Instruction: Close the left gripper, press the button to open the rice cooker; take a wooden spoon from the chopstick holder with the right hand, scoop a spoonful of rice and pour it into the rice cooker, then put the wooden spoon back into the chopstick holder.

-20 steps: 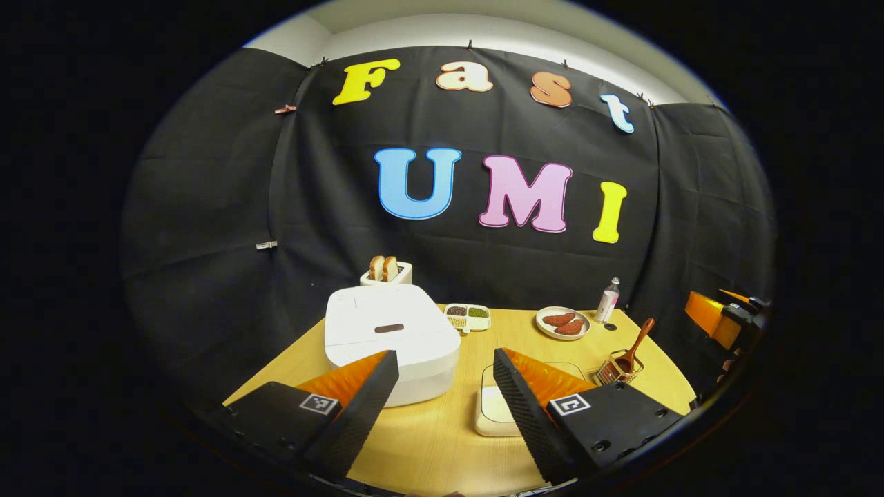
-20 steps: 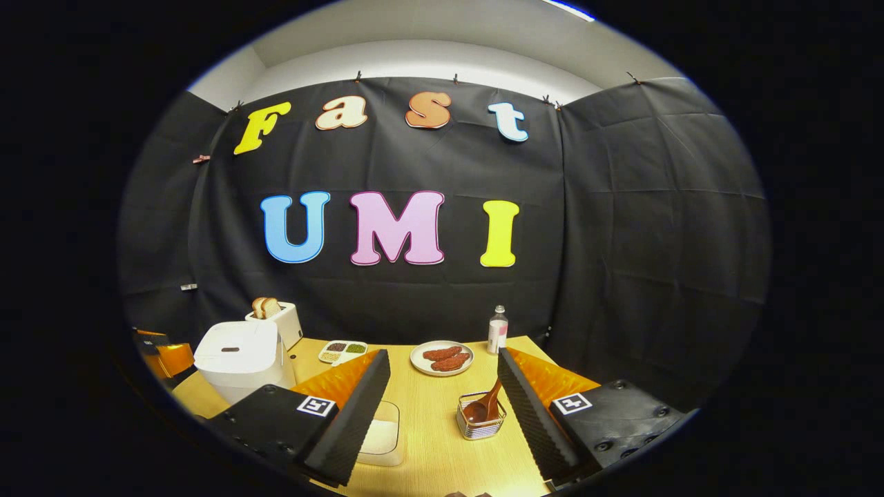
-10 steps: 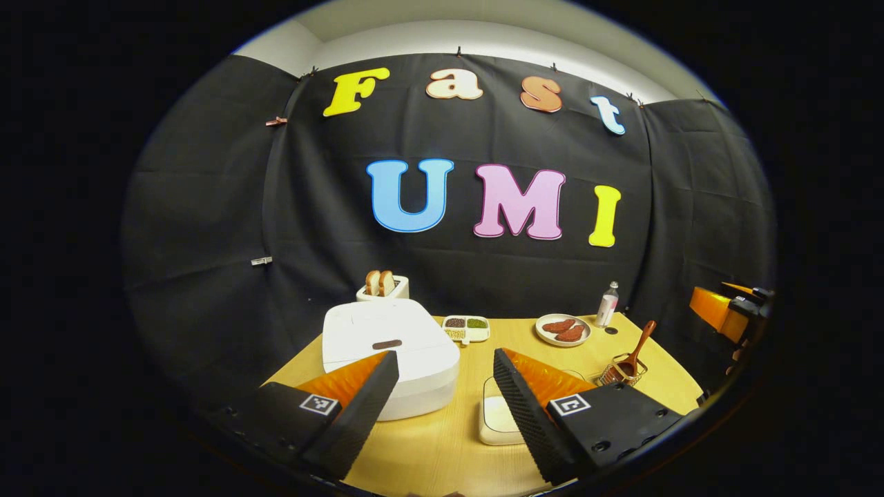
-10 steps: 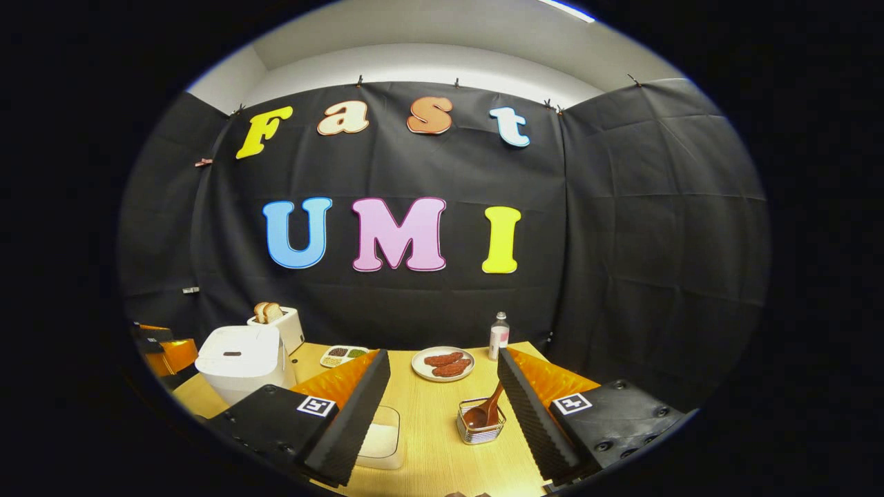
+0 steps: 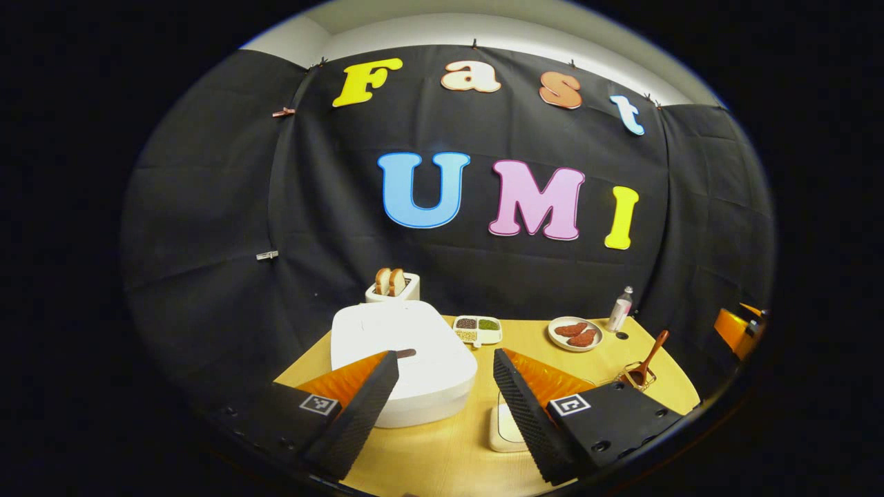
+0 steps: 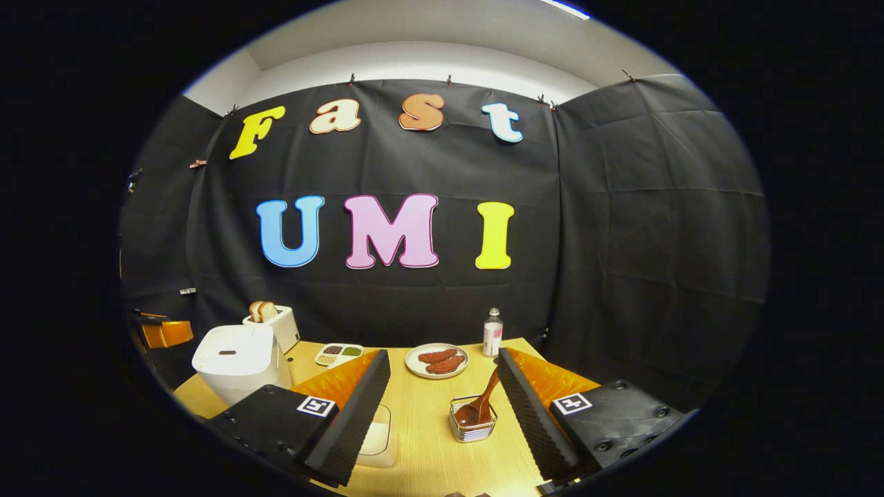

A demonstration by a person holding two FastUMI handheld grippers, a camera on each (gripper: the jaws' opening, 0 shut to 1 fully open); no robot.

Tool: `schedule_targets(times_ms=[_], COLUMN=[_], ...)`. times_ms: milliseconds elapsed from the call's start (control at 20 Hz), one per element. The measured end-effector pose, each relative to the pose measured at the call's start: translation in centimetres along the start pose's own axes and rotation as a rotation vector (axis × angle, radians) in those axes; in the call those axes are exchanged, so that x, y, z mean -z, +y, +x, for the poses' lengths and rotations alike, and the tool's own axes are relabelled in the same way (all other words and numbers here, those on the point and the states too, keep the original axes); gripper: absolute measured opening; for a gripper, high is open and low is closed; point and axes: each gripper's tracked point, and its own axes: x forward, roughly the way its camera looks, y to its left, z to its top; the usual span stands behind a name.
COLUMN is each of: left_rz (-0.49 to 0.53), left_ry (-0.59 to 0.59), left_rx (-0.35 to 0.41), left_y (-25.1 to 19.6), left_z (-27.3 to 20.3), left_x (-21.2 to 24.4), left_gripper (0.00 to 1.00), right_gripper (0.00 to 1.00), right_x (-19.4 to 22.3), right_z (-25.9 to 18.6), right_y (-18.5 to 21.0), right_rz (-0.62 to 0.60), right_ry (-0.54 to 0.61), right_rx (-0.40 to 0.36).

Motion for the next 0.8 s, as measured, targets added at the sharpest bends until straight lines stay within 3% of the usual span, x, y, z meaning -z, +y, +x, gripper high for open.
schedule_targets(times_ms=[150, 250, 500, 600, 650, 700, 800], left_rz=[0.006, 0.022, -0.012, -0.031, -0.05, -0.074, -0.134], left_ry=[0.007, 0.023, 0.102, 0.134, 0.141, 0.146, 0.176], left_rx=[-0.038, -0.054, -0.03, -0.036, -0.053, -0.05, -0.027], left_y=[2.1, 3.0, 3.6, 4.2, 4.8, 4.9, 4.8], left_z=[2.5, 4.3, 8.7, 10.2, 10.9, 11.4, 13.0], left_x=[-1.2, -1.4, 0.2, 1.3, 1.7, 2.2, 3.6], left_gripper=[0.93, 0.84, 0.51, 0.29, 0.23, 0.09, 0.08], right_gripper=[0.98, 0.98, 0.98, 0.98, 0.98, 0.98, 0.98], right_x=[0.3, 0.6, 0.7, 0.8, 0.9, 1.1, 1.4], right_z=[0.0, 0.1, 0.4, 0.5, 0.5, 0.5, 0.2], right_y=[-0.3, -0.5, -1.5, -2.1, -2.5, -2.8, -3.3], right_rz=[-0.011, -0.014, -0.04, -0.042, -0.044, -0.043, -0.043], right_ry=[0.013, 0.025, 0.041, 0.048, 0.053, 0.058, 0.073], right_rx=[-0.004, -0.008, -0.004, 0.003, 0.011, 0.018, 0.03])
